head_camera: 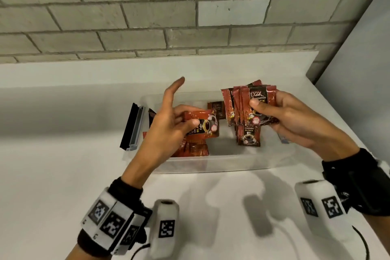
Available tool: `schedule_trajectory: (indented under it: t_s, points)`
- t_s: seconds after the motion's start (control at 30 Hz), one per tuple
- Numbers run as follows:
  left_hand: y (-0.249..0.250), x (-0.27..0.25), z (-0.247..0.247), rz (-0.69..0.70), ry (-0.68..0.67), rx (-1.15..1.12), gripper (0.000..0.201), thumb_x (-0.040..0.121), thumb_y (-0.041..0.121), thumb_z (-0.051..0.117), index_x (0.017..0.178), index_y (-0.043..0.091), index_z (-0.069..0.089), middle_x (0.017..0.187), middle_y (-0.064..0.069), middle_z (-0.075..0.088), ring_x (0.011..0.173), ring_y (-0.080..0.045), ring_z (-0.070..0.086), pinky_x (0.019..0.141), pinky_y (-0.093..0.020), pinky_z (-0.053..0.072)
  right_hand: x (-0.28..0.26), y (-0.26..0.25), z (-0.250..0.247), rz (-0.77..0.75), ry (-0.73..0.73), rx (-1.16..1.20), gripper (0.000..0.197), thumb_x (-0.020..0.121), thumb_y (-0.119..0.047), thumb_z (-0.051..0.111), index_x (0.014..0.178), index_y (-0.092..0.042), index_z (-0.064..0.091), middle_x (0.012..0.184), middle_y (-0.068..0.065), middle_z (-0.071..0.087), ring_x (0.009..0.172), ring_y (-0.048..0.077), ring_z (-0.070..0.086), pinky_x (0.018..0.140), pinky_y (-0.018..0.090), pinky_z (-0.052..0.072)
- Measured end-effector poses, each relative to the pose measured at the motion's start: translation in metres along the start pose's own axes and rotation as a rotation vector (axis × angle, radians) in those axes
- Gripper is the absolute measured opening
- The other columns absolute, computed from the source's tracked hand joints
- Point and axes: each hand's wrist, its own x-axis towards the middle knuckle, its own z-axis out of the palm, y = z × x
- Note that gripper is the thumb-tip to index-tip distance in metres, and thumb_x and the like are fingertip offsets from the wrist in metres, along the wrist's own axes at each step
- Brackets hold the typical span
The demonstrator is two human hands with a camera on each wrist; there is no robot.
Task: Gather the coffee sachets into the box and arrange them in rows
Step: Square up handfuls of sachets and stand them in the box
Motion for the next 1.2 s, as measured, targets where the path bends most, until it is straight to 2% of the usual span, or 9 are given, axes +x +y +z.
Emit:
schedule_trajectory:
  t_s: [0.1, 0.23, 0.4, 0.5, 0.67, 0.73, 0.9, 1.07, 1.2]
  points:
    - [0.007, 0.010, 0.001, -0.004, -0.153, 0.129, 0.106, 0.083, -0.009, 0.062, 0.145, 0.045, -0.005, 0.109, -0.004, 0.063, 0.089, -0.015, 0.069, 0.085, -0.033, 0.055, 0.002, -0.009, 0.001, -0.008, -0.116, -0.173, 0.040, 0.079, -0.024, 0.061, 0.117, -0.012, 0.059, 0.108, 0.004, 0.071, 0.100, 0.017, 0.068, 0.088, 0.028, 0.053]
    - [0.019, 0.024, 0.002, -0.001, -0.252, 0.190, 0.109, 0.076, -0.011, 0.070, 0.136, 0.052, 0.004, 0.119, -0.004, 0.041, 0.073, -0.018, 0.070, 0.069, -0.029, 0.059, 0.007, -0.009, 0.008, 0.063, -0.251, -0.291, 0.039, 0.082, -0.024, 0.062, 0.118, -0.011, 0.059, 0.111, 0.005, 0.070, 0.103, 0.020, 0.067, 0.090, 0.032, 0.054]
    - [0.031, 0.031, -0.002, -0.016, -0.345, 0.181, 0.099, 0.070, -0.004, 0.077, 0.132, 0.042, 0.016, 0.120, 0.001, 0.037, 0.084, -0.013, 0.067, 0.068, -0.031, 0.059, 0.008, 0.001, 0.016, 0.162, -0.352, -0.144, 0.034, 0.082, -0.013, 0.058, 0.115, -0.009, 0.060, 0.107, 0.004, 0.071, 0.099, 0.017, 0.067, 0.082, 0.025, 0.055]
    - [0.027, 0.030, -0.002, -0.043, -0.309, 0.055, 0.088, 0.071, 0.001, 0.076, 0.132, 0.034, 0.022, 0.121, -0.001, 0.039, 0.087, -0.006, 0.066, 0.078, -0.033, 0.059, 0.006, 0.007, 0.014, 0.175, -0.334, -0.032, 0.045, 0.079, -0.017, 0.060, 0.123, -0.006, 0.057, 0.117, 0.013, 0.067, 0.106, 0.025, 0.064, 0.092, 0.034, 0.053]
    - [0.018, 0.019, 0.011, -0.124, -0.187, -0.054, 0.073, 0.075, 0.058, 0.055, 0.139, 0.037, 0.027, 0.126, 0.016, 0.047, 0.105, -0.002, 0.059, 0.102, -0.044, 0.046, 0.008, 0.012, 0.022, 0.062, -0.125, 0.063, 0.046, 0.079, -0.018, 0.060, 0.123, -0.006, 0.057, 0.112, 0.010, 0.069, 0.104, 0.022, 0.066, 0.091, 0.031, 0.053]
    - [0.020, 0.016, 0.021, -0.163, -0.137, -0.051, 0.084, 0.070, 0.063, 0.055, 0.143, 0.035, 0.023, 0.132, 0.016, 0.045, 0.114, -0.002, 0.051, 0.107, -0.043, 0.040, 0.007, 0.015, 0.031, 0.011, -0.086, 0.101, 0.046, 0.080, -0.019, 0.058, 0.125, -0.007, 0.056, 0.114, 0.010, 0.068, 0.106, 0.022, 0.065, 0.092, 0.030, 0.053]
    - [0.013, 0.013, 0.036, -0.240, 0.092, -0.154, 0.091, 0.069, 0.048, 0.072, 0.143, 0.031, 0.022, 0.133, 0.010, 0.043, 0.125, -0.008, 0.041, 0.086, -0.017, 0.041, 0.008, 0.020, 0.038, -0.005, 0.068, 0.259, 0.050, 0.080, -0.022, 0.062, 0.126, -0.003, 0.055, 0.105, 0.007, 0.071, 0.100, 0.020, 0.066, 0.084, 0.031, 0.052]
    - [-0.002, 0.008, 0.054, -0.328, -0.104, -0.396, 0.061, 0.082, 0.015, 0.068, 0.135, 0.012, 0.039, 0.118, -0.006, 0.063, 0.112, -0.016, 0.060, 0.095, -0.028, 0.048, 0.002, 0.020, 0.049, 0.062, -0.036, 0.316, 0.033, 0.094, -0.011, 0.035, 0.118, -0.006, 0.056, 0.097, 0.010, 0.066, 0.085, 0.015, 0.061, 0.066, 0.020, 0.053]
    - [0.004, 0.010, 0.056, -0.304, -0.124, -0.444, 0.035, 0.083, -0.009, 0.053, 0.116, 0.005, 0.056, 0.095, -0.010, 0.066, 0.096, -0.018, 0.063, 0.093, -0.036, 0.050, 0.003, 0.024, 0.056, -0.036, 0.013, -0.329, 0.023, 0.098, -0.026, 0.030, 0.103, -0.031, 0.052, 0.119, 0.001, 0.050, 0.110, 0.011, 0.044, 0.096, 0.030, 0.042]
